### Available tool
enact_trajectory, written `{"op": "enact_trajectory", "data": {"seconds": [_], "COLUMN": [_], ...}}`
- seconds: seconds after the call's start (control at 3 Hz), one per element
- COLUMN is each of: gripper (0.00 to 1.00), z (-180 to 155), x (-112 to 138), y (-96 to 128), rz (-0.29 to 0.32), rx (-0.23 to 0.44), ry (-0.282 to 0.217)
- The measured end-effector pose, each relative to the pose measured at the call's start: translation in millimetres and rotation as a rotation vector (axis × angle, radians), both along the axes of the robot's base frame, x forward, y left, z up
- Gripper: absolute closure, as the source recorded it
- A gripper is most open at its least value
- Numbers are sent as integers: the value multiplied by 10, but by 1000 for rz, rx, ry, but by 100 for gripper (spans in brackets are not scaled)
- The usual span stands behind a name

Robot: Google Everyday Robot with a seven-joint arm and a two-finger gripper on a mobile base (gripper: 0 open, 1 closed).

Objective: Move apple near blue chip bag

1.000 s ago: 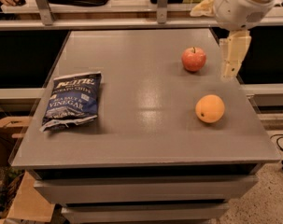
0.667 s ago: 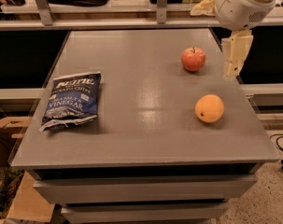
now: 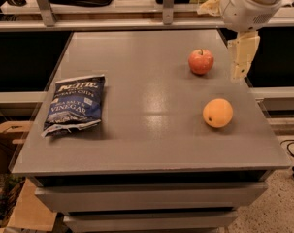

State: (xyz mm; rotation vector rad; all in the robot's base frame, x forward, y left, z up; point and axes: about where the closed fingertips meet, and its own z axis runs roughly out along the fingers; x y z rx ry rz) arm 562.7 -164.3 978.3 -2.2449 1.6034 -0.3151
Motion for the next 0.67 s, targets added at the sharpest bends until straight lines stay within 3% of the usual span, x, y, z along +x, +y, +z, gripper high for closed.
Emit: {"op": "enact_trajectory", "data": {"seconds": [0.33, 0.67], "gripper": [0, 0], "z": [-104, -205], "x": [240, 504], "y": [-20, -32], "rz": [10, 26], "rx": [-114, -195], "ry": [-68, -95]}}
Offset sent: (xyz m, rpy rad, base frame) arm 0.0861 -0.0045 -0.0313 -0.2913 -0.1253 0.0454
